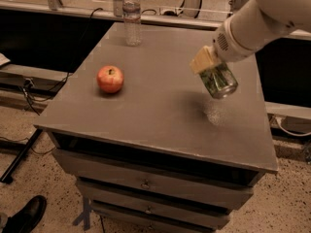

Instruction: Place green can upright

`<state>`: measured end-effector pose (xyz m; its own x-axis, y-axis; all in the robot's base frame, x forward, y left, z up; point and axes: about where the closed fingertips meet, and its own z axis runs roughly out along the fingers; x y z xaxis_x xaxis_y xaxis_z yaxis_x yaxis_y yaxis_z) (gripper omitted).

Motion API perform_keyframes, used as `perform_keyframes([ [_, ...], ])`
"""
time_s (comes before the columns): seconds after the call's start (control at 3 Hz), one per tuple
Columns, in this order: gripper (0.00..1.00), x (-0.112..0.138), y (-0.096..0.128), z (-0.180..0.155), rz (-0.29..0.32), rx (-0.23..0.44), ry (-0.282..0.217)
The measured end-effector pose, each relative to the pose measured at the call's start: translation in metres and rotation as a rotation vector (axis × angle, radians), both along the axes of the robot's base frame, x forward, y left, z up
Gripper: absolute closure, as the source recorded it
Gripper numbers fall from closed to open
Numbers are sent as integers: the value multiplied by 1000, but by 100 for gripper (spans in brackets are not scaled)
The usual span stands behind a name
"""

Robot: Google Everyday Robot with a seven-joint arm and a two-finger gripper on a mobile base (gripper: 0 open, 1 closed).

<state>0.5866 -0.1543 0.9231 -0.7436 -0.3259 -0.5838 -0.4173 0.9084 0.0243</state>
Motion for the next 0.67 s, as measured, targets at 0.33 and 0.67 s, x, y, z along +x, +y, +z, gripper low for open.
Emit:
perform_keyframes([
  [0.33,100,26,22,21,130,152,-91],
  [0.67,100,32,30,28,251,297,-173],
])
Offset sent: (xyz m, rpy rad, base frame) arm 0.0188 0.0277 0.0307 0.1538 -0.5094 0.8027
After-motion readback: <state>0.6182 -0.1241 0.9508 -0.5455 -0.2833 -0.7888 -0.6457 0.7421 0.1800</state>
